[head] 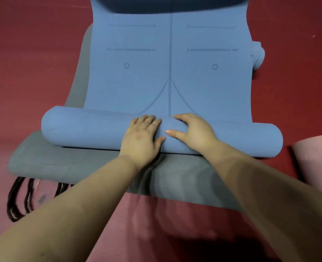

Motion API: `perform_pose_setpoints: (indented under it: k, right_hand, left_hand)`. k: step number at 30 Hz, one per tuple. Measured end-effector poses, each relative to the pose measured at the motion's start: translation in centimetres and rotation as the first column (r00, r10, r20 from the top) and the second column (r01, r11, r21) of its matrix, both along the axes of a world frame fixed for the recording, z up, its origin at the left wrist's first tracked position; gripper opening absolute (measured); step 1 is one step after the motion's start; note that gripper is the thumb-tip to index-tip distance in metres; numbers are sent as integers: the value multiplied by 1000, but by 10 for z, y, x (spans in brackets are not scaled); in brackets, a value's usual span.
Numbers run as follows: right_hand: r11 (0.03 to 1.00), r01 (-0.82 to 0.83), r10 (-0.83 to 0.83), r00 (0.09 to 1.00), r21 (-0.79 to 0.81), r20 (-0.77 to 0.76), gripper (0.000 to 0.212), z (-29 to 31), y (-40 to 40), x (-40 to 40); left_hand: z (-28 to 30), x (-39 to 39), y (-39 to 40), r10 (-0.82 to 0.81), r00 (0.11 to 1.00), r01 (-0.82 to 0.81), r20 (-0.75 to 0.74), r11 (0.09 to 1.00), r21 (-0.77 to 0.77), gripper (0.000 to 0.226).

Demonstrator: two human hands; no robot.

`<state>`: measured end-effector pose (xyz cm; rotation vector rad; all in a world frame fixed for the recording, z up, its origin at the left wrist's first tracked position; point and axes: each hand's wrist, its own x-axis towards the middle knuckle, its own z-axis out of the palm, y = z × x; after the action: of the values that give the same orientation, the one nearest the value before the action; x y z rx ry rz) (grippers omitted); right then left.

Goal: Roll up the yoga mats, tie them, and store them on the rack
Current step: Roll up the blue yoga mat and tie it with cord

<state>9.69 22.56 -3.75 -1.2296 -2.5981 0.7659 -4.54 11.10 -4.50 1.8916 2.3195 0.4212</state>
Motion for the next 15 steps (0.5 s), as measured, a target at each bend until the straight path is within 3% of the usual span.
perform_pose_setpoints:
  k: [2, 4, 8, 11, 12, 15]
  right_hand:
    - [987, 61, -44, 992, 151, -118, 62, -12, -11, 8]
    - [986, 26, -7, 994, 166, -113, 72, -21, -15, 10]
    - [1000, 5, -5, 1000, 12, 8, 74, -13, 17, -12]
    - [974, 49, -34, 997, -222, 71, 75, -2, 45, -21]
    - [970, 55, -37, 996, -236, 82, 75, -3, 47, -24]
    - [996, 89, -88, 996, 21, -24, 66, -17, 33, -24]
  left_hand:
    - [3, -9, 13, -3, 999, 4, 41, 1000, -24, 69]
    - [5, -19, 26, -13, 997, 18, 76, 997, -71, 73]
    - [6, -31, 51, 6, 998, 2, 66, 992, -126, 56]
    - [1, -20, 42, 88, 995, -90, 40, 995, 43, 52]
    - [-2, -14, 36, 80, 996, -82, 39, 996, 30, 57]
    - [-8, -19, 42, 48, 997, -42, 60, 994, -104, 65]
